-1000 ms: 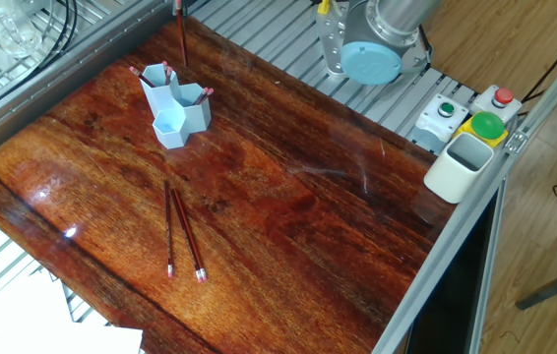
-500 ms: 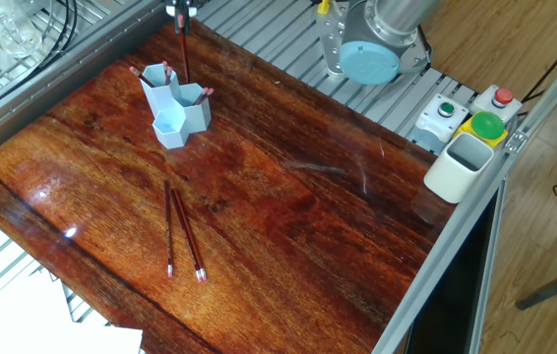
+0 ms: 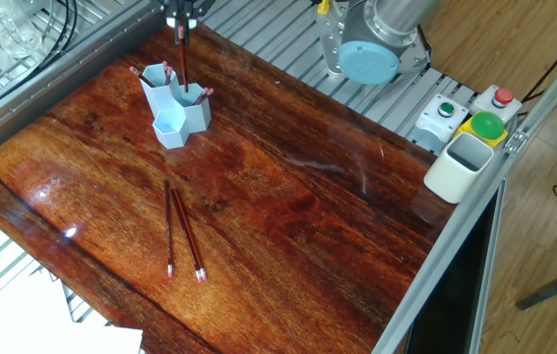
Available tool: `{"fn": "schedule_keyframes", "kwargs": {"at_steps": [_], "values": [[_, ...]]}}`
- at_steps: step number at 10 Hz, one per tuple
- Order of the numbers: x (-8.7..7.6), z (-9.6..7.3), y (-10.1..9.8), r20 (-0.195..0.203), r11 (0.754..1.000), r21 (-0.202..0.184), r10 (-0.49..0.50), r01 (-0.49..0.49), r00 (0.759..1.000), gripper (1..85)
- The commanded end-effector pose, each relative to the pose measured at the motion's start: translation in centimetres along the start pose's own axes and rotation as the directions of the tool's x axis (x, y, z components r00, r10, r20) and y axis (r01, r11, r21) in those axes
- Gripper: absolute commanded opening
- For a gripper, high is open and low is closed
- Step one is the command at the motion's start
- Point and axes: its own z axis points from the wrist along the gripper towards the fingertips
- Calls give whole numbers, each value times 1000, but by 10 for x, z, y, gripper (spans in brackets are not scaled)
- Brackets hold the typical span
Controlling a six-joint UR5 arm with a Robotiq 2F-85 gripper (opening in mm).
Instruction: Put the pen into the pen holder
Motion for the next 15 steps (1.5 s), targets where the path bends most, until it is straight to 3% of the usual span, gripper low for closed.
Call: {"fn": "schedule_keyframes", "kwargs": {"at_steps": [1,13,15], "values": [[10,12,-6,22,1000,21,-21,20,1000,10],[37,34,-7,59,1000,15,-24,23,998,10],[55,35,-4,-12,1000,5,-22,22,1000,10]]}}
